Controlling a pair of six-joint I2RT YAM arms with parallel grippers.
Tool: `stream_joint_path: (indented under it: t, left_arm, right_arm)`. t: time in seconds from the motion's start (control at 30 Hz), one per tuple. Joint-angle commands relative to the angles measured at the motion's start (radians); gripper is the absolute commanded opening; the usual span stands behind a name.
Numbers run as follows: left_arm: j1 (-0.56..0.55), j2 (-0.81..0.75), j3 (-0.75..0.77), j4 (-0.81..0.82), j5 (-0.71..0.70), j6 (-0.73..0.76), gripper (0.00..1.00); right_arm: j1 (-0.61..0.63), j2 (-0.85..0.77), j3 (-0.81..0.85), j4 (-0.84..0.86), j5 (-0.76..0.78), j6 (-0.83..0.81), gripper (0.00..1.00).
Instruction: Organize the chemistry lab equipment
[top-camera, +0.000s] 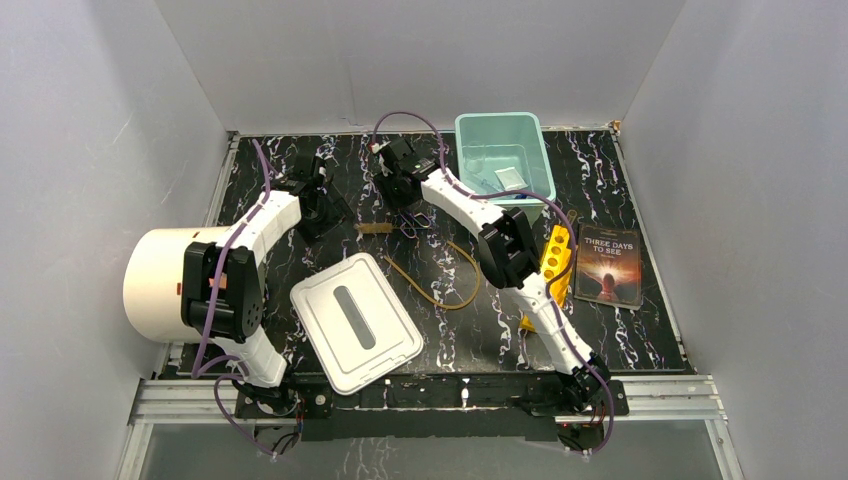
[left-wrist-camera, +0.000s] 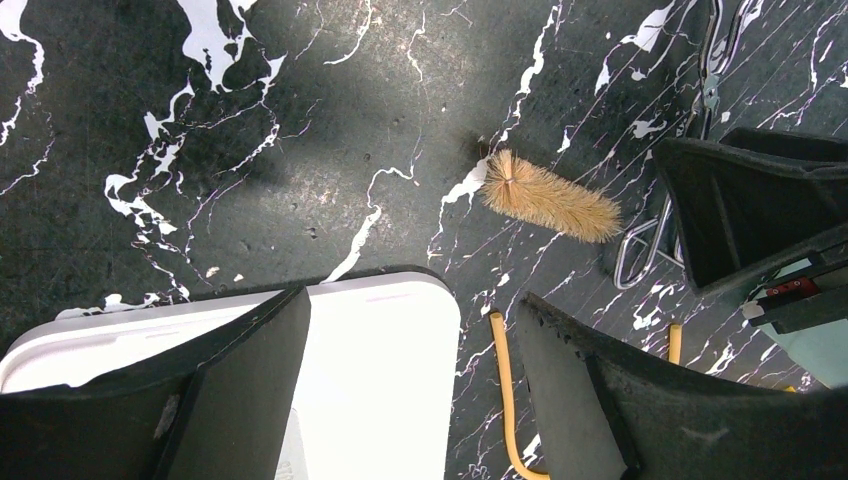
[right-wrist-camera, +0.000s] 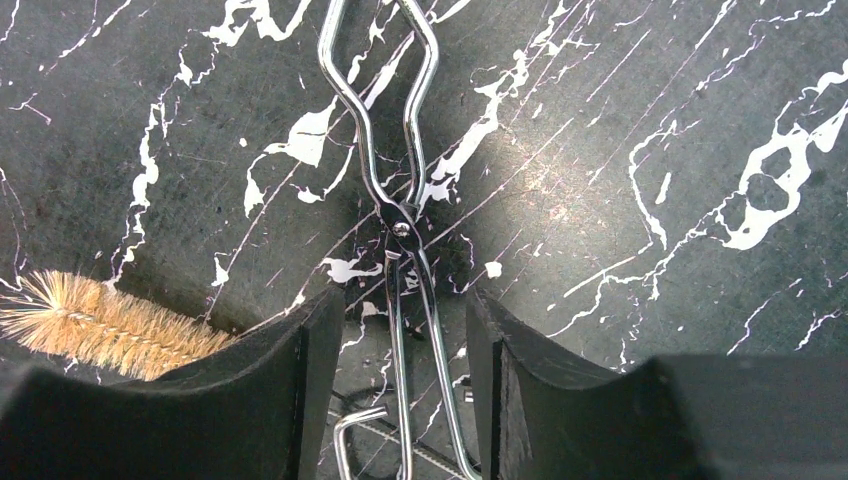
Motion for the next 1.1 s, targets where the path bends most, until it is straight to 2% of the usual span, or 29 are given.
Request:
stream_joint_path:
  t: [0.0,0.13,0.27,0.4,0.53,0.77,1.07]
  left_arm:
    - [0.003,-0.06,-0.012,-0.009,0.015,0.007,0.73]
    - [0.004,-0.065,-0.014,-0.008,0.015,0.007,0.73]
    - [0.004,-0.075,-0.009,-0.01,0.013,0.013,0.73]
    - [0.005,-0.081,0.001,-0.014,0.008,0.018,0.73]
    - [0.005,-0.089,0.006,-0.016,0.007,0.017,0.73]
    - [0.008,-0.1,0.008,0.002,0.038,0.009,0.74]
    - [0.011,-0.076,0.015,0.104,0.172,-0.028,0.75]
  right_arm:
    - [0.004,0.025,0.03,0.016,-0.003,-0.026,0.53]
    - [0.003,0.034,0.0,0.035,-0.018,-0.084,0.45]
    - [0.001,0.046,-0.005,0.037,-0.041,-0.096,0.28]
    - [0.0,0.05,-0.004,0.034,-0.043,-0.098,0.2]
    - [0.0,0.033,-0.004,0.032,-0.035,-0.099,0.06]
    - [-0.005,-0.064,-0.029,0.013,-0.012,-0.097,0.03]
    - [-0.018,-0.207,-0.198,0.019,-0.053,-0.083,0.04]
